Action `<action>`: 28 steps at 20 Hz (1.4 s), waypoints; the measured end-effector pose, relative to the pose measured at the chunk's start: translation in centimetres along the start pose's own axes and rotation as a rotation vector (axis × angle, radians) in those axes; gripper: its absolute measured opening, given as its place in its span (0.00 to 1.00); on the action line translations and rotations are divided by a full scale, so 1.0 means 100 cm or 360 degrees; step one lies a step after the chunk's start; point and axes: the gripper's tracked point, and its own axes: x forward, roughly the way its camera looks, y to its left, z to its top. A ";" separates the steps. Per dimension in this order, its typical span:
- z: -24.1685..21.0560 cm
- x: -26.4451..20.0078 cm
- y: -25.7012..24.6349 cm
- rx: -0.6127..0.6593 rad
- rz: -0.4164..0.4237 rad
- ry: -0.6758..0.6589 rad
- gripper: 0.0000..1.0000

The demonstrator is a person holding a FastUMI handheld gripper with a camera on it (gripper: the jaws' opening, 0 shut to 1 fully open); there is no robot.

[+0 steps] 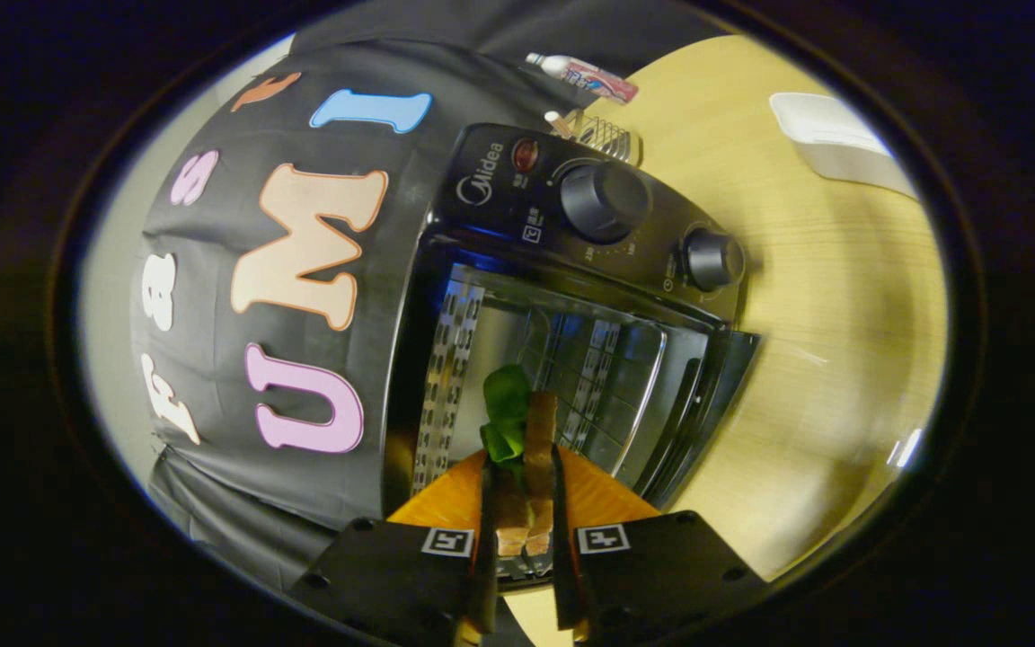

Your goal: Open the toaster oven, put the food inside, and close the toaster oven door.

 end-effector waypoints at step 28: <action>-0.016 -0.092 -0.019 -0.0746 -0.0147 0.0115 0.99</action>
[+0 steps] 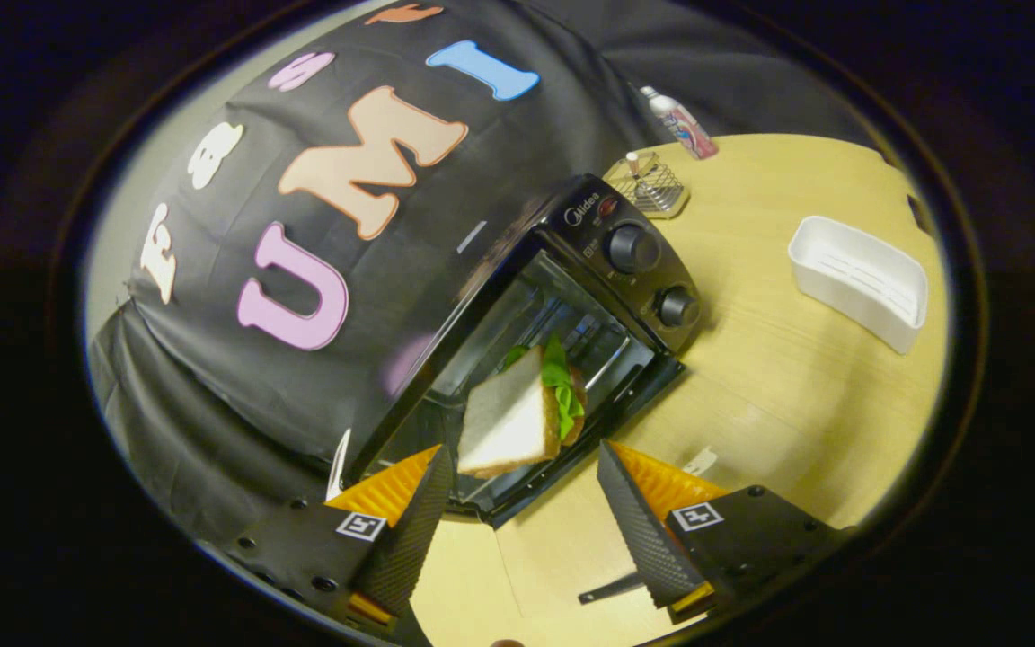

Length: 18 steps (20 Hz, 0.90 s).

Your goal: Open the toaster oven, put the food inside, and close the toaster oven door.

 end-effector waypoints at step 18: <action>-0.086 -0.070 -0.106 -0.0981 -0.0513 0.0445 1.00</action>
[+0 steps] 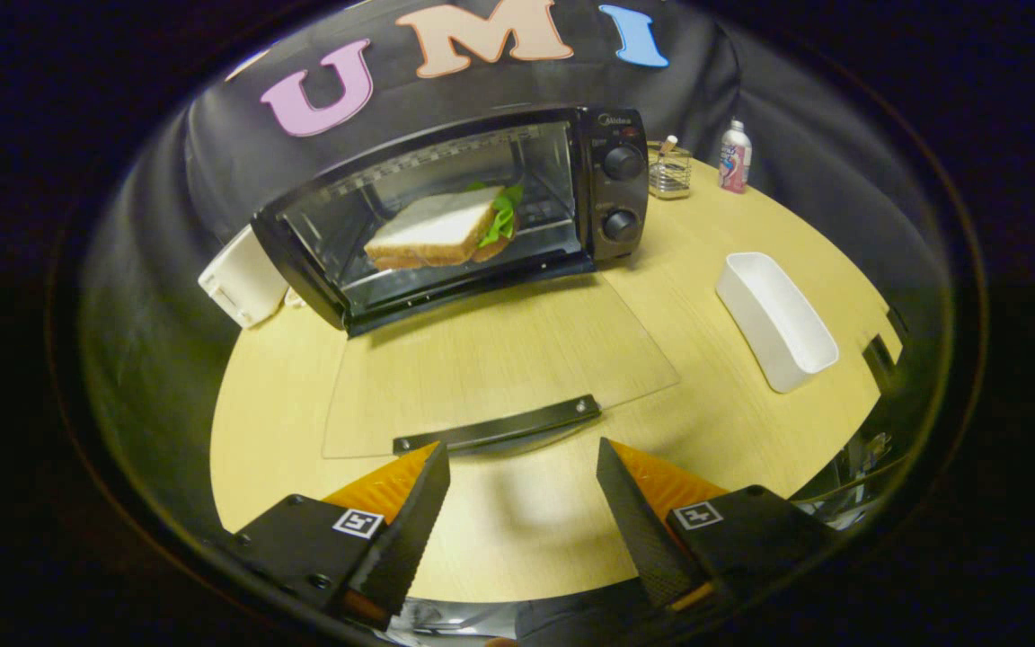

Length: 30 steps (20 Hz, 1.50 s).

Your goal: Open the toaster oven, put the food inside, and close the toaster oven door.

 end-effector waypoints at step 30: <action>0.076 -0.007 0.032 -0.0179 0.0133 -0.0367 1.00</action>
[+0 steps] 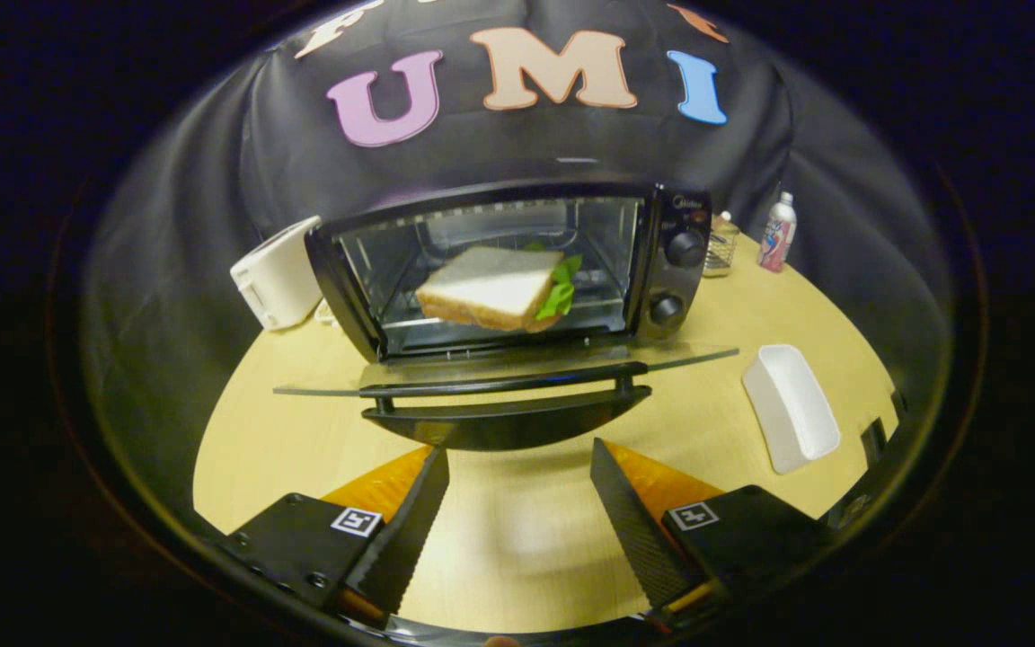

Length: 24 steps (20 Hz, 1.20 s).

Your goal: Open the toaster oven, put the food inside, and close the toaster oven door.

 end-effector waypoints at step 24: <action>0.118 0.057 0.018 0.0095 0.0057 -0.0250 0.99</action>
